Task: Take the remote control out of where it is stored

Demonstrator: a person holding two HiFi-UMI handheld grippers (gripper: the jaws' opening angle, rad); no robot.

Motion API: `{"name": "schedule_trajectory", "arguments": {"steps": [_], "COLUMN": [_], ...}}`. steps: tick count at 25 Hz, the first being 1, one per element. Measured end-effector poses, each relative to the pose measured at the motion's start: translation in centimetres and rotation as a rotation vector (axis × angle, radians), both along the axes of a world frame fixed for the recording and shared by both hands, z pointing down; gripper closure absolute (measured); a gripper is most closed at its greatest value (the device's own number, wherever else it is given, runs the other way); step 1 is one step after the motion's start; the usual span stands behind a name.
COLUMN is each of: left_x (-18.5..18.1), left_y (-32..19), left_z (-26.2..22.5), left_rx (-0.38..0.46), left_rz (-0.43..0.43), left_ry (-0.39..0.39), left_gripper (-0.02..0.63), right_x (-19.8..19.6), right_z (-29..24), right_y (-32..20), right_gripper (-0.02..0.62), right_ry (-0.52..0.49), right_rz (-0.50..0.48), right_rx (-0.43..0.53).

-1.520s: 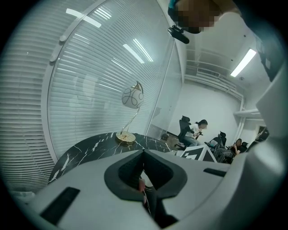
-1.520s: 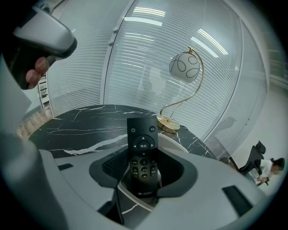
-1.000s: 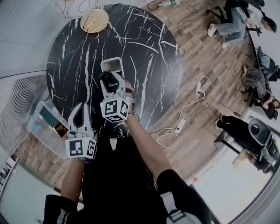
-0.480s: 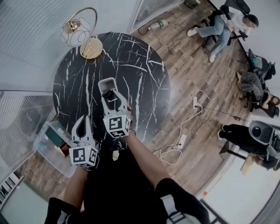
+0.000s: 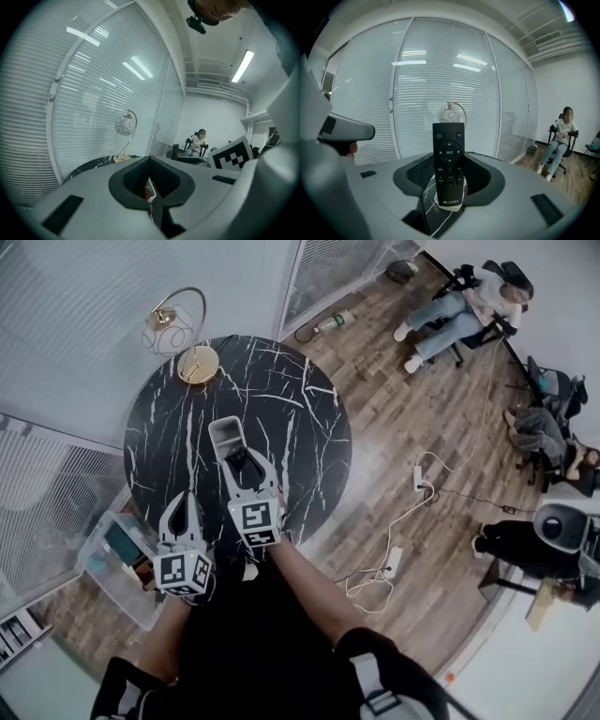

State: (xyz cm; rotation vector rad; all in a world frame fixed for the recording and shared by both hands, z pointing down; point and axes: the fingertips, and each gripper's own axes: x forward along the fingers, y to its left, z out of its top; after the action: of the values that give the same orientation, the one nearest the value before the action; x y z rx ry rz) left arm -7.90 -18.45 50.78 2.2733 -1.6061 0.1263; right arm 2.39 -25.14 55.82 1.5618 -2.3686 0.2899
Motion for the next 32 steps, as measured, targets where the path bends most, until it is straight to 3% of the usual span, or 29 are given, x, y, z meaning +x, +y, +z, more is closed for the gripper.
{"name": "schedule_trajectory", "arguments": {"steps": [11,32], "left_x": [1.2,-2.0], "left_y": [5.0,13.3], "left_z": [-3.7,-7.9], "left_rx": [0.080,0.142], "left_rz": [-0.038,0.121], "left_ry": [-0.036,-0.018], "left_gripper": [0.601,0.601], "right_x": [2.5,1.7], "right_z": [-3.7,-8.8], "right_y": [6.0,18.3], "right_gripper": [0.403,0.403], "right_ry": [-0.062,-0.069], "right_rz": [-0.017,0.133], "right_rx": [0.044,0.108]}}
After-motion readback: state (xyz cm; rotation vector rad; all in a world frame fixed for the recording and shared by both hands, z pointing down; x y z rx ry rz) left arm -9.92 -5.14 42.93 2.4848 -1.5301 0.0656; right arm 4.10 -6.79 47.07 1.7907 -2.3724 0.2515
